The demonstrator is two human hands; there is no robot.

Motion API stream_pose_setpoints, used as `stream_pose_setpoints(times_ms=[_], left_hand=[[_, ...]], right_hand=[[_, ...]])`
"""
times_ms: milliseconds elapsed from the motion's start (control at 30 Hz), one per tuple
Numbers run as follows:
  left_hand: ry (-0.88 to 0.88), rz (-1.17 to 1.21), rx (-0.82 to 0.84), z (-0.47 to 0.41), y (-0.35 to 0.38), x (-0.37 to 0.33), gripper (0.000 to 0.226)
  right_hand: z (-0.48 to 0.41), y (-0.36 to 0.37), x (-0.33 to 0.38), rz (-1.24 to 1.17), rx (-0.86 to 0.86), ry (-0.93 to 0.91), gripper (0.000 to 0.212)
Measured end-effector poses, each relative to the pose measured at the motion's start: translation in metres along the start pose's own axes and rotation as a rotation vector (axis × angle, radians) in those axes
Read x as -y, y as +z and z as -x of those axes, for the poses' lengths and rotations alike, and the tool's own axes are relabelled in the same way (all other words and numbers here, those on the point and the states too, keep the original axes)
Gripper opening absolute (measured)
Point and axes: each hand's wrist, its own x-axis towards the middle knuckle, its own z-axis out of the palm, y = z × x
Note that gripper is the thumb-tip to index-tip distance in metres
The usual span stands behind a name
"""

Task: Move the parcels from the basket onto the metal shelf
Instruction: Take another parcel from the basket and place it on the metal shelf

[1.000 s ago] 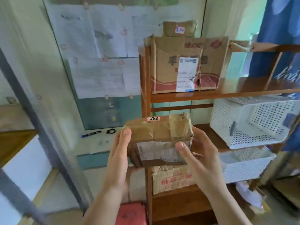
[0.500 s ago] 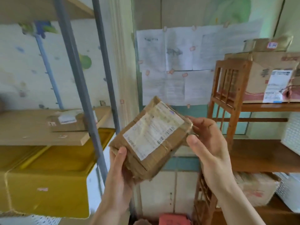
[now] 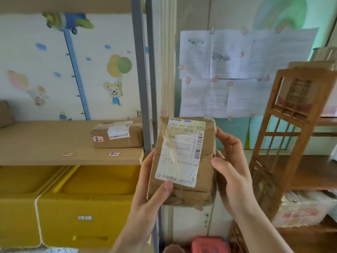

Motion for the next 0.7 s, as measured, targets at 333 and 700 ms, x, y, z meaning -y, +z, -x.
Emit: stream_pose_setpoints(times_ms=[333, 700], left_hand=[[0.178, -0.028, 0.038, -0.004, 0.008, 0.002, 0.067], [0.430, -0.765, -0.005, -0.008, -0.050, -0.041, 0.096]], right_hand=[[0.000, 0.008, 0.006, 0.092, 0.027, -0.061, 0.048], [-0.012, 0.030, -0.013, 0.104, 0.140, 0.026, 0.095]])
